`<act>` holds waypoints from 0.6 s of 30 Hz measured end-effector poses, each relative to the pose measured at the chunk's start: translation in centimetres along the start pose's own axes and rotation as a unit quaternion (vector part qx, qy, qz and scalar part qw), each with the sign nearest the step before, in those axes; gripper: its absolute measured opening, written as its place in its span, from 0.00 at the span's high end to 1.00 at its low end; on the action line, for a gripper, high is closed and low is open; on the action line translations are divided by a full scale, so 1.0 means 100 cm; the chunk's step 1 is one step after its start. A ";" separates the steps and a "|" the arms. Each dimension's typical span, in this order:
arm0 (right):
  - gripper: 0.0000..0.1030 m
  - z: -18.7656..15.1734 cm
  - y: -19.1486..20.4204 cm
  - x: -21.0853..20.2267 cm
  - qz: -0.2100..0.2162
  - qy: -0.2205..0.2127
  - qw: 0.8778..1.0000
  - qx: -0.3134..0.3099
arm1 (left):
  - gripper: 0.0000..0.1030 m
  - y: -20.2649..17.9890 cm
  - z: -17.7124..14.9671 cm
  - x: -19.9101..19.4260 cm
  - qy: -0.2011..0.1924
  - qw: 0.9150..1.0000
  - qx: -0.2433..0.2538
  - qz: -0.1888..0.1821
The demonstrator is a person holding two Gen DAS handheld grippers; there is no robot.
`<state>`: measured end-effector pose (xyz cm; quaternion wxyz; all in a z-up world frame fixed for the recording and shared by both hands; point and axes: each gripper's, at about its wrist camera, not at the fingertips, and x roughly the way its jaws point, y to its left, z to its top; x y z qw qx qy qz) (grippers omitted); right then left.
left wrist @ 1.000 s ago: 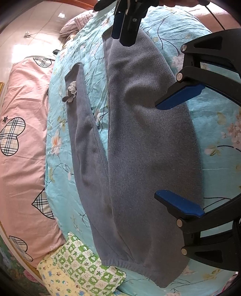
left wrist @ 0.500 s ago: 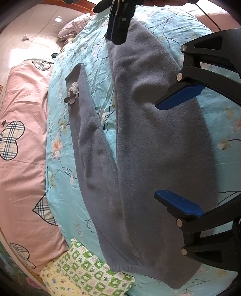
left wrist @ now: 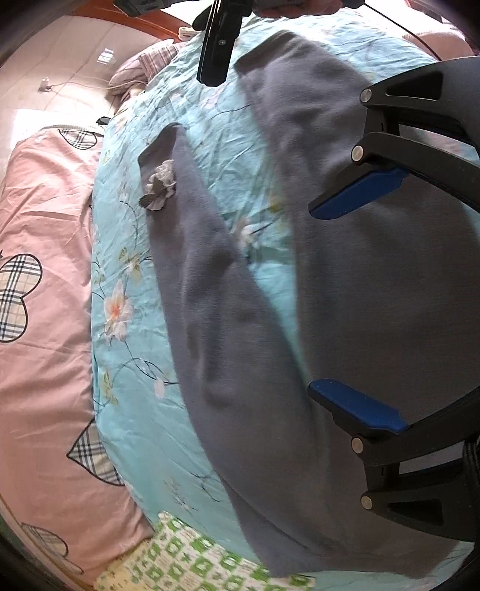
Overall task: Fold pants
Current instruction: 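Lower the right tool onto the flowered pant cuff and close it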
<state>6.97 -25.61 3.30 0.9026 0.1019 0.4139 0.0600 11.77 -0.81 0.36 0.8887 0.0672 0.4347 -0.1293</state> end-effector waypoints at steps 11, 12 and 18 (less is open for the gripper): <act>0.17 0.056 -0.057 0.026 -0.020 0.002 0.999 0.033 | 0.13 0.018 0.076 0.049 0.015 0.999 0.032 -0.024; 0.17 0.061 -0.062 0.028 -0.022 0.002 0.999 0.037 | 0.13 0.018 0.081 0.052 0.016 0.999 0.036 -0.027; 0.17 0.092 -0.095 0.050 -0.032 0.008 0.998 0.051 | 0.14 0.023 0.120 0.089 0.031 0.996 0.069 -0.040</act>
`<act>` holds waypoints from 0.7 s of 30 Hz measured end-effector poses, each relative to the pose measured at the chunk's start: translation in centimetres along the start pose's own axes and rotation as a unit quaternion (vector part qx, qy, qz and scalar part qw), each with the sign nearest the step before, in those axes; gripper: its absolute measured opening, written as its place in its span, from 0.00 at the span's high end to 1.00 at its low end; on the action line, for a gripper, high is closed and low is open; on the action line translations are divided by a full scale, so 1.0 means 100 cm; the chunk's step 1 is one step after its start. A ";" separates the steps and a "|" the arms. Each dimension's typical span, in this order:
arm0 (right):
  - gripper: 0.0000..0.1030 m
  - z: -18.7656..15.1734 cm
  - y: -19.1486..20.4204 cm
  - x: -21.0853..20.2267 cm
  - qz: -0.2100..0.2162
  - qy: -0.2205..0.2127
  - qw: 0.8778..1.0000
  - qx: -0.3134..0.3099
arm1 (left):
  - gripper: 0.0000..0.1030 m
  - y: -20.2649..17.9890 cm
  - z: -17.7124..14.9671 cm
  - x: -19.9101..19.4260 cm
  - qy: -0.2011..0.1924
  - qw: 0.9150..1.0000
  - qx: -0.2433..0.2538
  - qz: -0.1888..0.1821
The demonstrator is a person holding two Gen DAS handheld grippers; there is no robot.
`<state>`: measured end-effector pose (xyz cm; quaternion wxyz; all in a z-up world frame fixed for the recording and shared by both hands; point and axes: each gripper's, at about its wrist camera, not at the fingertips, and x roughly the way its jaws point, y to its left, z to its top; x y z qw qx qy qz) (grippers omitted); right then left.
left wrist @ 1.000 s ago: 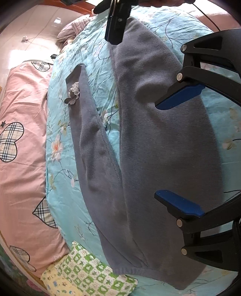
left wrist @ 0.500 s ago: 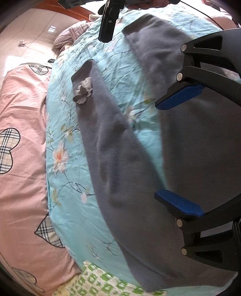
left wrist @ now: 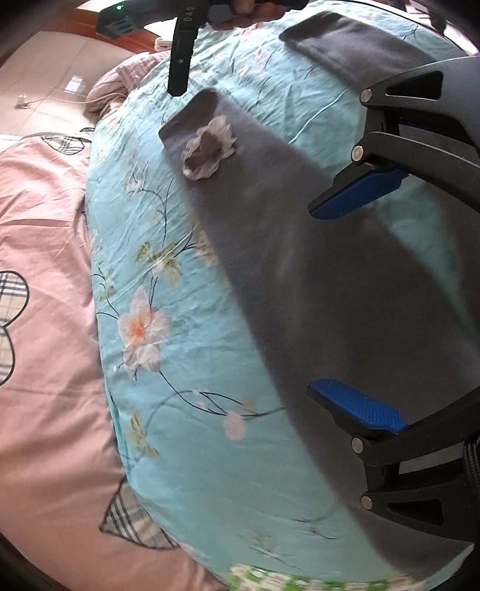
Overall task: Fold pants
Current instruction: 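Lower the right tool onto the flowered pant cuff and close it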
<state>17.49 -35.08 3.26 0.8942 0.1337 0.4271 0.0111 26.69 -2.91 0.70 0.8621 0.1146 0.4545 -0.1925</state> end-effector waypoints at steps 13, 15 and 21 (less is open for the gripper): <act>0.34 0.033 -0.027 0.056 -0.013 0.046 0.999 -0.007 | 0.16 0.004 0.063 0.087 0.061 0.992 0.099 -0.038; 0.43 0.034 -0.028 0.062 -0.015 0.053 0.998 -0.013 | 0.17 0.005 0.067 0.098 0.079 0.989 0.107 -0.063; 0.63 0.033 -0.027 0.070 -0.011 0.063 0.998 -0.025 | 0.44 0.000 0.073 0.109 0.108 0.981 0.117 -0.112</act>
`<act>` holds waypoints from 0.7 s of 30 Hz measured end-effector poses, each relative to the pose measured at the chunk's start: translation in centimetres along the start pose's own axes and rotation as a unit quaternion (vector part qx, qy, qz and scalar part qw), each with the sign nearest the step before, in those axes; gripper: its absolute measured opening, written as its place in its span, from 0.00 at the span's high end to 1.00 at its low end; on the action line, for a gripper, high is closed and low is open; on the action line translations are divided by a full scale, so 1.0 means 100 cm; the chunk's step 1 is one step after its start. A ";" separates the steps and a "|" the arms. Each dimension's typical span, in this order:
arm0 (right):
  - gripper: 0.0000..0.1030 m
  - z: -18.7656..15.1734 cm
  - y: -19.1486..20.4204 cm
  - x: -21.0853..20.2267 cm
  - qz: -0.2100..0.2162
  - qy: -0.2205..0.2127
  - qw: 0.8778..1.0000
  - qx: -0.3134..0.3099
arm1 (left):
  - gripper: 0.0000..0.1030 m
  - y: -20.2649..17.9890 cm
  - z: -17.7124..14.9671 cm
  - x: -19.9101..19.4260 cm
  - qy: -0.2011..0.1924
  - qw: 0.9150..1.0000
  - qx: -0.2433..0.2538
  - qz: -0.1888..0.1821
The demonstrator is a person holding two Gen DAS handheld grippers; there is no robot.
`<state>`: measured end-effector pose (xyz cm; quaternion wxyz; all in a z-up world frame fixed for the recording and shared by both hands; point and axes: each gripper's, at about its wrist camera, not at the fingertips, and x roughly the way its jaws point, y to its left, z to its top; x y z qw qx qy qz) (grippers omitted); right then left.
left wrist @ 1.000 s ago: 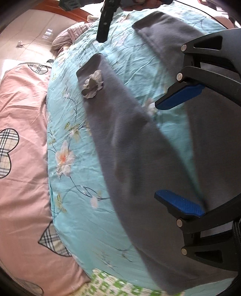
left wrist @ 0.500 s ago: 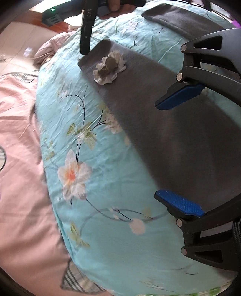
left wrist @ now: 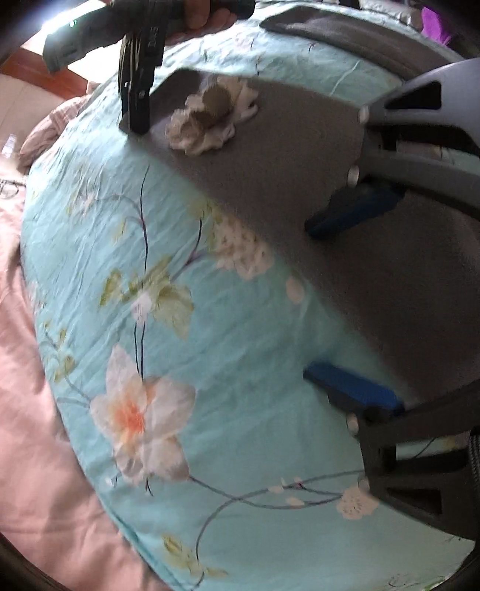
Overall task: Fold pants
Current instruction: 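Lower the right tool onto the flowered pant cuff and close it, then lift the cuff with the right tool and carry it toward the waistband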
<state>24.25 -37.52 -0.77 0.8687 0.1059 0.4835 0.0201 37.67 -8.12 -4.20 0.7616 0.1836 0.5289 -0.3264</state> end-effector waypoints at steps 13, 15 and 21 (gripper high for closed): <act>0.82 -0.013 0.014 -0.048 0.054 -0.047 0.997 -0.015 | 0.93 -0.051 -0.032 -0.044 -0.024 0.999 0.012 -0.021; 0.82 -0.021 0.017 -0.063 0.065 -0.059 0.996 -0.024 | 0.93 -0.060 -0.043 -0.059 -0.032 0.999 0.010 -0.020; 0.82 -0.057 0.020 -0.100 0.089 -0.082 0.991 -0.056 | 0.93 -0.087 -0.077 -0.099 -0.055 0.998 0.002 -0.024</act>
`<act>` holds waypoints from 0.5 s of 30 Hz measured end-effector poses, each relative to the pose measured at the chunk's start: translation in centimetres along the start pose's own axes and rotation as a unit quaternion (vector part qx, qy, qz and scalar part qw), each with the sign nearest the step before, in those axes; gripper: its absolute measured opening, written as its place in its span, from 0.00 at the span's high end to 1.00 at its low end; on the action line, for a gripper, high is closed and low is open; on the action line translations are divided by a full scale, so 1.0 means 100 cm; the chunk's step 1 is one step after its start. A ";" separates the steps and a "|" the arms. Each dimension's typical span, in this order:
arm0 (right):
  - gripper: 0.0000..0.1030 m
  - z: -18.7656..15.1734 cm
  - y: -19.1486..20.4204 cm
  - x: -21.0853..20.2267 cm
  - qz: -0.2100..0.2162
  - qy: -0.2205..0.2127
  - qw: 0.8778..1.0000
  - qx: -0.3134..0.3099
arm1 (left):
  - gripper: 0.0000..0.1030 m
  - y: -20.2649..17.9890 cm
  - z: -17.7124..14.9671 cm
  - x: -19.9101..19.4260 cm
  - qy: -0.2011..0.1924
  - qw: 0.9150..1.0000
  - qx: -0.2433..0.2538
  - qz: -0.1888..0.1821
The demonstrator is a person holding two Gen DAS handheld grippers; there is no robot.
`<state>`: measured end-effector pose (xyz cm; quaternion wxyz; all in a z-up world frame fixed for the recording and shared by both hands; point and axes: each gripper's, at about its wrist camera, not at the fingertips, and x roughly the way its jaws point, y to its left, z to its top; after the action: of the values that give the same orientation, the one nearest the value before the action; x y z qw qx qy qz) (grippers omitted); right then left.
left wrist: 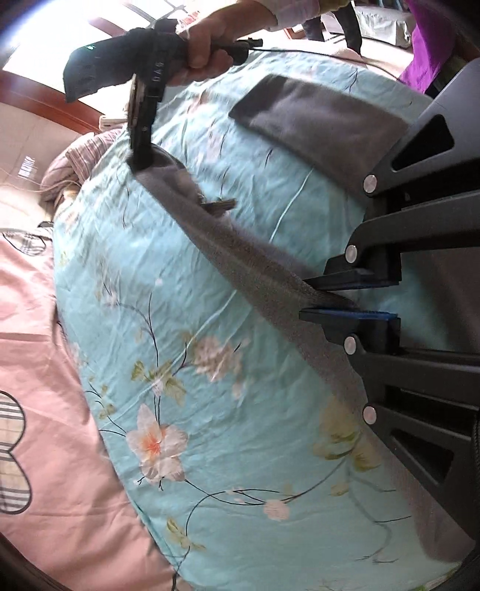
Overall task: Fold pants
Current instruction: 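Lift the cuff with the right tool and carry it toward the waistband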
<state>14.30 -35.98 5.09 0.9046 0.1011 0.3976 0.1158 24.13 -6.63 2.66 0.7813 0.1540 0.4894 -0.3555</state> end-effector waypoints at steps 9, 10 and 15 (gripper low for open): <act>0.82 -0.060 0.017 -0.047 0.017 0.001 0.999 -0.031 | 0.93 -0.057 -0.052 -0.022 -0.004 1.000 -0.002 -0.009; 0.82 -0.065 0.019 -0.052 0.017 -0.001 0.999 -0.036 | 0.93 -0.062 -0.057 -0.024 -0.005 1.000 -0.001 -0.011; 0.82 -0.089 0.028 -0.069 0.014 -0.006 0.998 -0.061 | 0.93 -0.087 -0.082 -0.037 -0.012 1.000 0.001 -0.022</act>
<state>2.85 -34.47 4.77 0.9099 0.0520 0.3827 0.1518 11.58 -6.41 2.92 0.7786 0.1401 0.4832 -0.3750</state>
